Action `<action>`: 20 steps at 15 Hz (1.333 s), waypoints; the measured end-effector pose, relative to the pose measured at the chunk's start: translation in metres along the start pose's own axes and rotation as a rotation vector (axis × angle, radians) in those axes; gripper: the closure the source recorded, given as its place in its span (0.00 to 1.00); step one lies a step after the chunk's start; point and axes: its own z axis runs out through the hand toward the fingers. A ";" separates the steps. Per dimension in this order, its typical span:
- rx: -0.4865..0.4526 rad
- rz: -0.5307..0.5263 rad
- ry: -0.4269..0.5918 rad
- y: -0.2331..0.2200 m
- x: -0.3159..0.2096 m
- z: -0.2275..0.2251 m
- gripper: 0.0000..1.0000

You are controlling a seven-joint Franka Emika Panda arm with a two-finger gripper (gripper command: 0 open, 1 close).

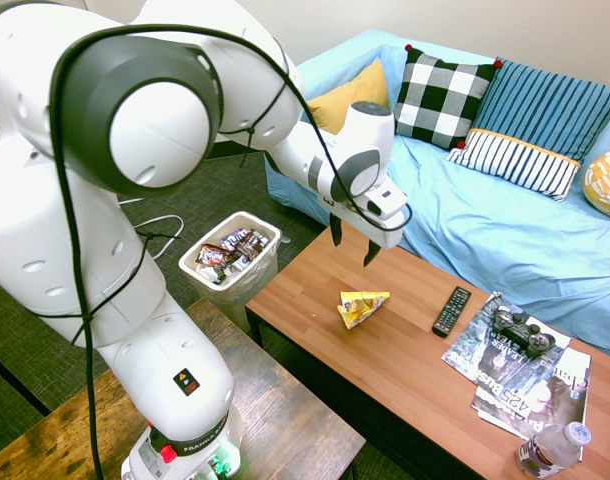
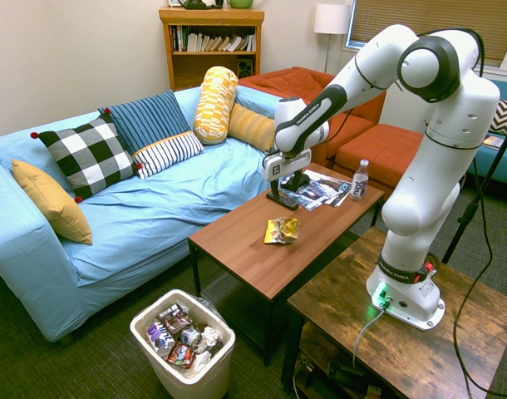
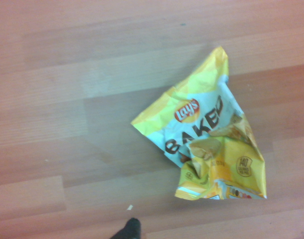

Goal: Throw the chip bag in the trash bin

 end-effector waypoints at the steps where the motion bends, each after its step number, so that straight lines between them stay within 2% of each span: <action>1: -0.014 0.010 -0.012 0.001 0.006 0.017 0.00; 5: -0.072 0.034 -0.059 -0.006 0.026 0.093 0.00; 10: -0.125 0.055 -0.062 -0.018 0.046 0.157 0.00; 11: -0.127 0.060 -0.066 -0.021 0.045 0.164 1.00; 20: -0.111 0.091 -0.080 -0.021 0.041 0.174 1.00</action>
